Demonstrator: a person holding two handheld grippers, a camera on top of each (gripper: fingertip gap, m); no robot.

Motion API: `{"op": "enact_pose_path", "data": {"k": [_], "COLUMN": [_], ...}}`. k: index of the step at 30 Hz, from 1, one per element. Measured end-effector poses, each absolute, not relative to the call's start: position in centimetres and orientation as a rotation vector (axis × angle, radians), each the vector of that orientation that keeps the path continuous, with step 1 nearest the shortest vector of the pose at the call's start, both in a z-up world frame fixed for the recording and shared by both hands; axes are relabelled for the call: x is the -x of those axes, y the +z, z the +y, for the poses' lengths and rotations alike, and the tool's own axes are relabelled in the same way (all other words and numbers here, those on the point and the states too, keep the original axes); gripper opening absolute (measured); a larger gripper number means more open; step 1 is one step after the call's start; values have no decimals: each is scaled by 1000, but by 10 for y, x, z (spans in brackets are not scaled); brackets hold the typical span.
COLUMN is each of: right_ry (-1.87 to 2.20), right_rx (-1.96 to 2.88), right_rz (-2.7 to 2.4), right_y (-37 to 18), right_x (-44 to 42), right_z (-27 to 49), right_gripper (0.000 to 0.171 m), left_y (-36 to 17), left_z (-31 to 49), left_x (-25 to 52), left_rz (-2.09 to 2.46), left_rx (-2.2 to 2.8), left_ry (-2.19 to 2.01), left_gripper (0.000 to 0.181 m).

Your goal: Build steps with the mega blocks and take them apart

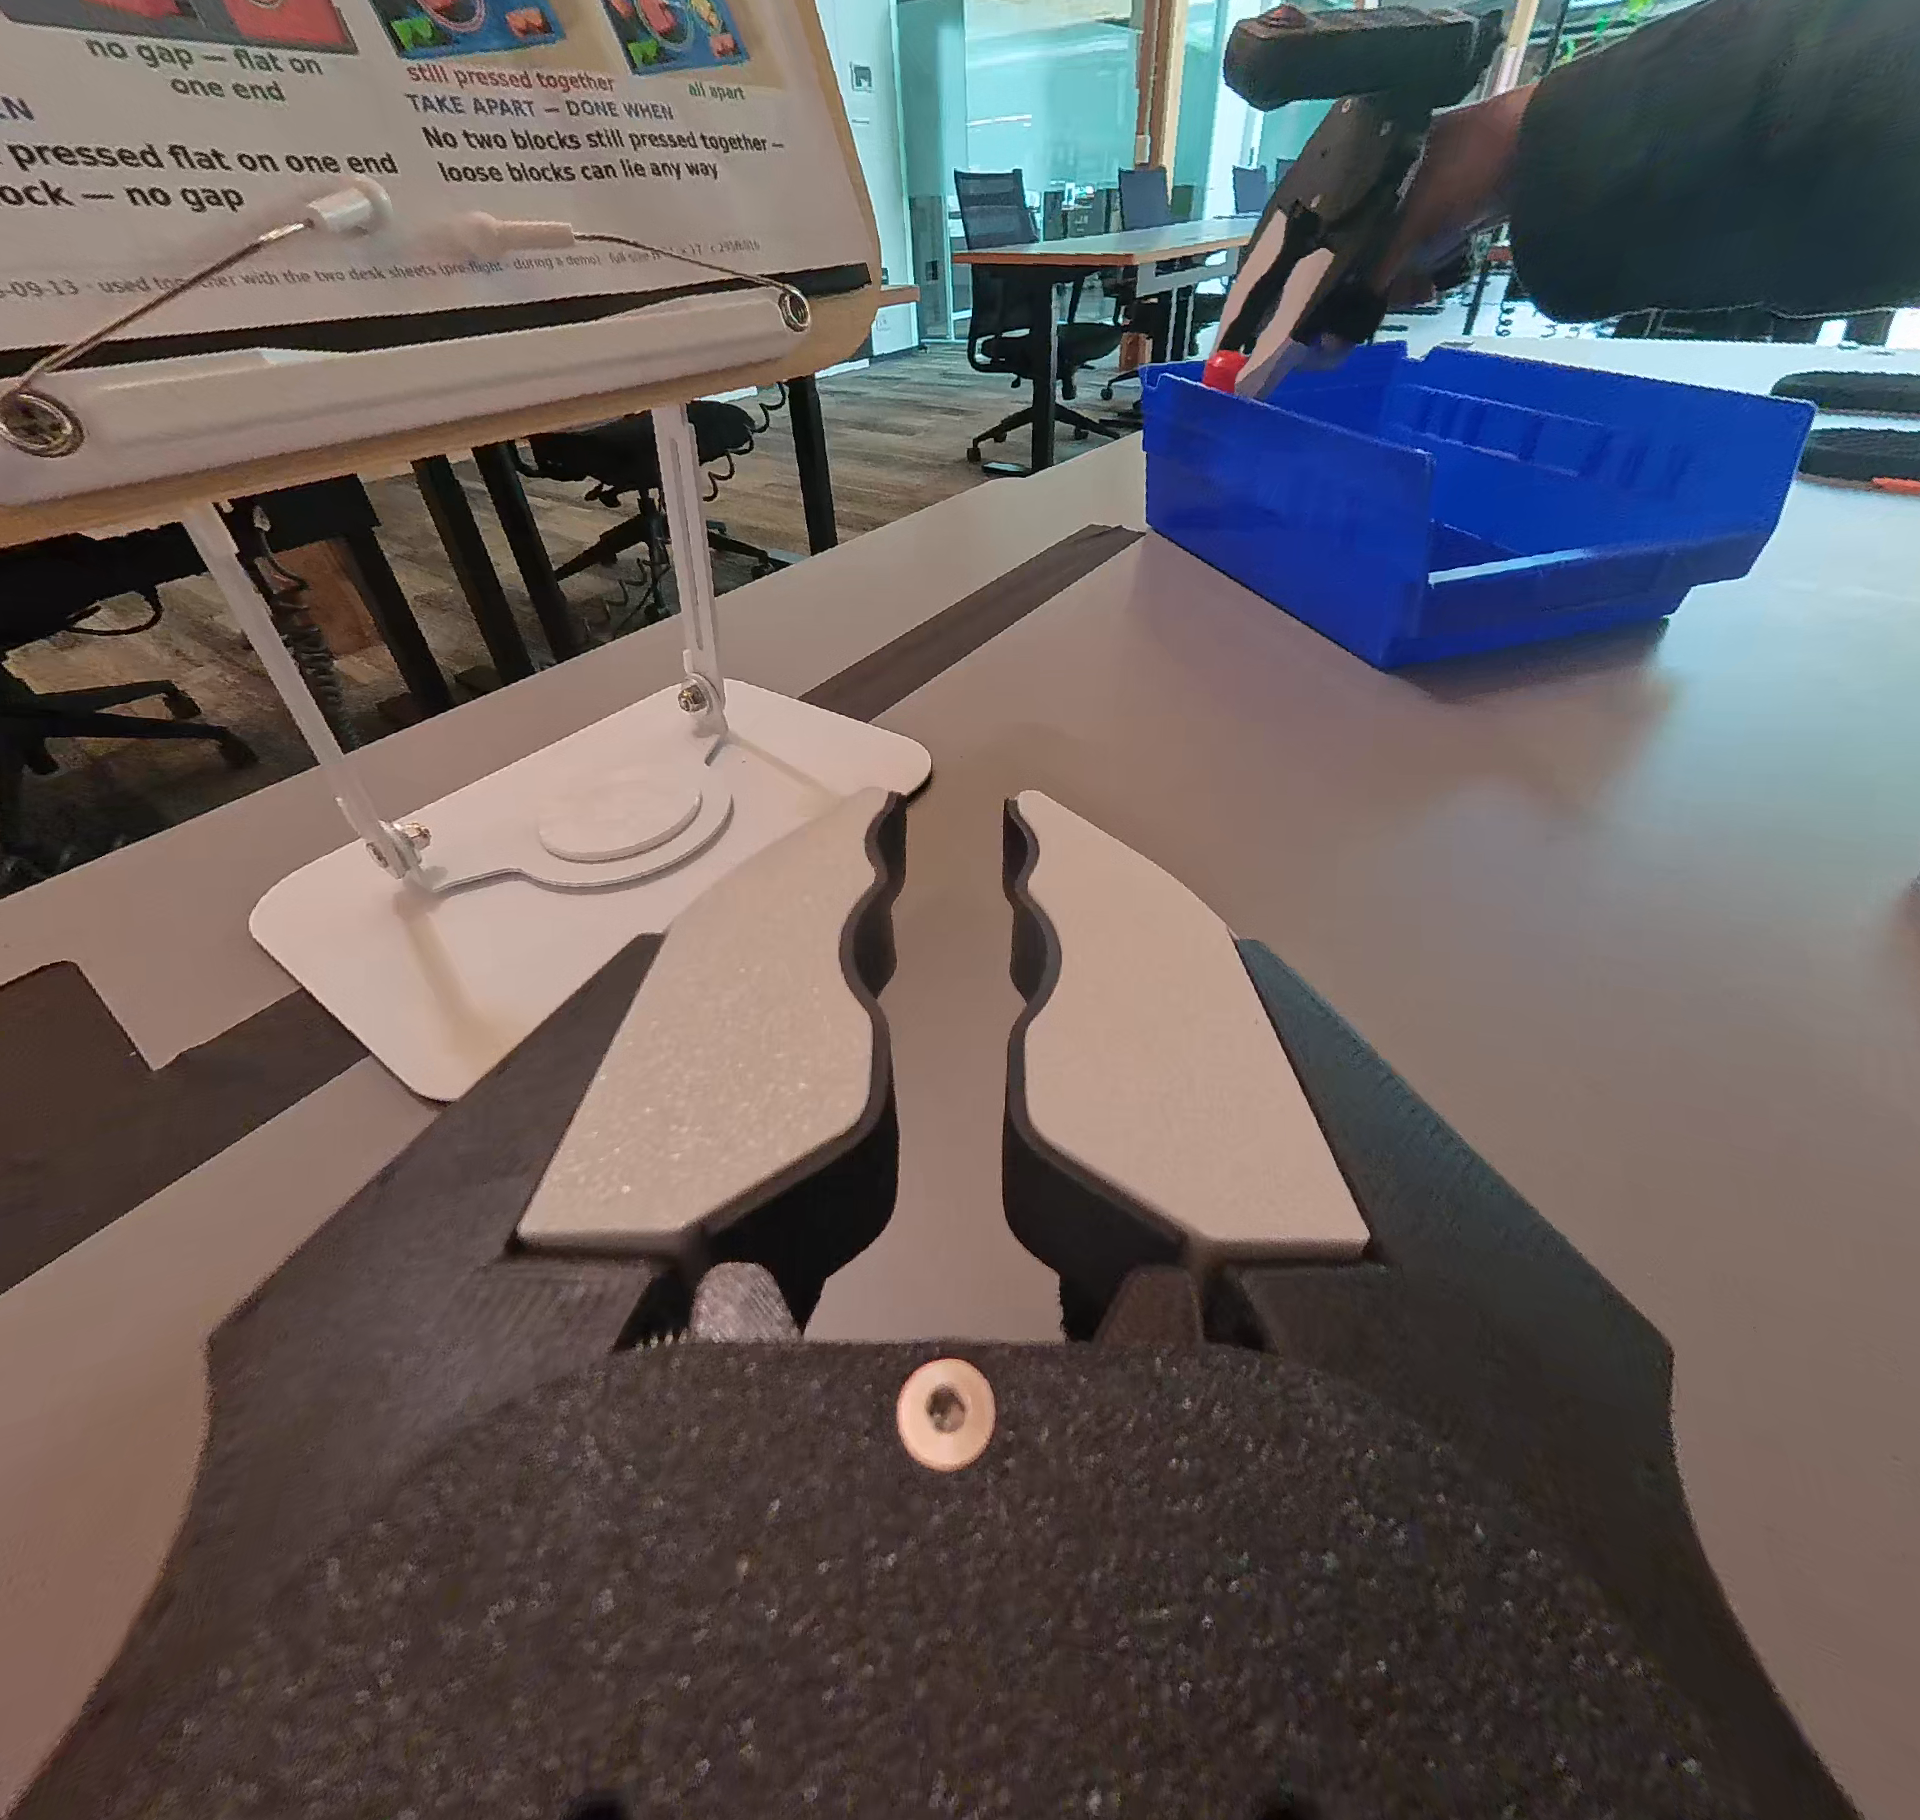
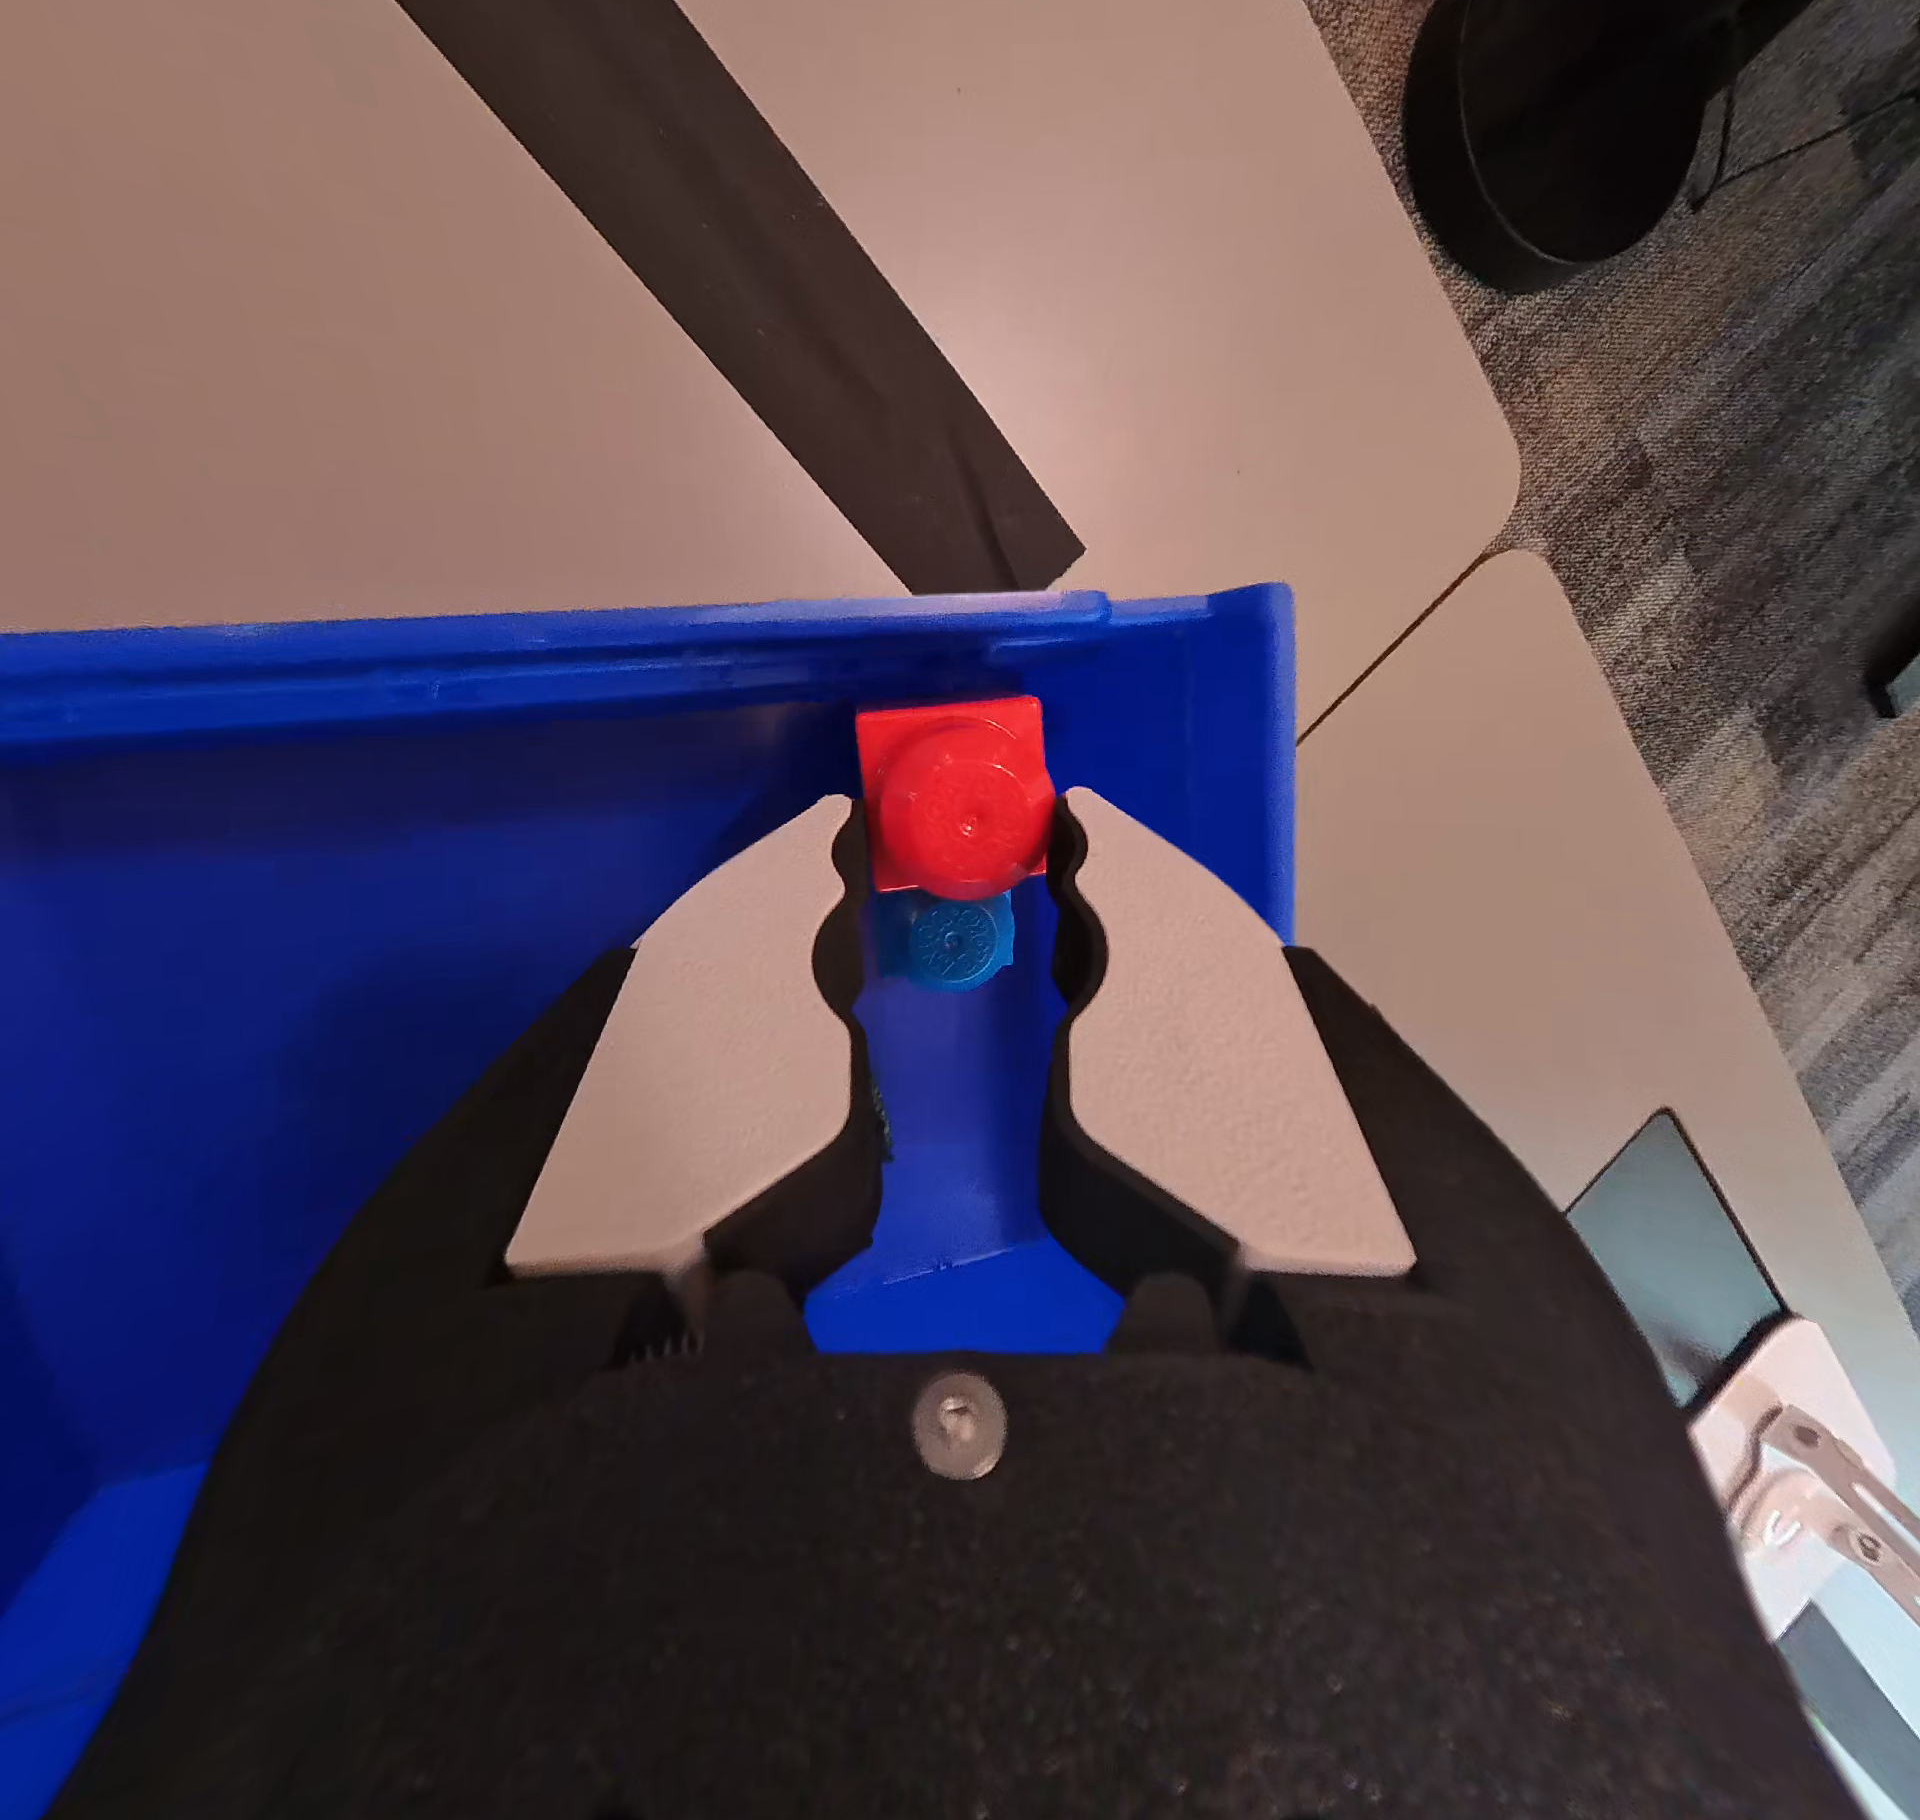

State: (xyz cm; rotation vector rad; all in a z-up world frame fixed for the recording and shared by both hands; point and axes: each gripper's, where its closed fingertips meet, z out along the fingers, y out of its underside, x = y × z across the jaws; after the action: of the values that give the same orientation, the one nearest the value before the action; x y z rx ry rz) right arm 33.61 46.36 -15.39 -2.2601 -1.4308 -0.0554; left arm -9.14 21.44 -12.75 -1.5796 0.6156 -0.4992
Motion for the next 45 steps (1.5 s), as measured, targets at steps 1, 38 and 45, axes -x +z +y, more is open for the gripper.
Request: {"op": "enact_pose_path", "data": {"k": [1,38,45], "right_ry": [-64,42,79], "right_rx": [2255,2680,2682], "right_rz": [-1433,-301,-338], "right_y": [-154,-173,-174], "right_x": [-336,-444,-423], "right_z": [466,309,323], "right_gripper": [33,47,18], "left_y": [-128,-112,-114], "left_z": [214,212,212], "left_x": [91,98,99], "left_rz": [618,608,613], "left_rx": [1580,1533,1540], "left_ry": [-499,-389,-383], "left_gripper": [17,14,13]}}
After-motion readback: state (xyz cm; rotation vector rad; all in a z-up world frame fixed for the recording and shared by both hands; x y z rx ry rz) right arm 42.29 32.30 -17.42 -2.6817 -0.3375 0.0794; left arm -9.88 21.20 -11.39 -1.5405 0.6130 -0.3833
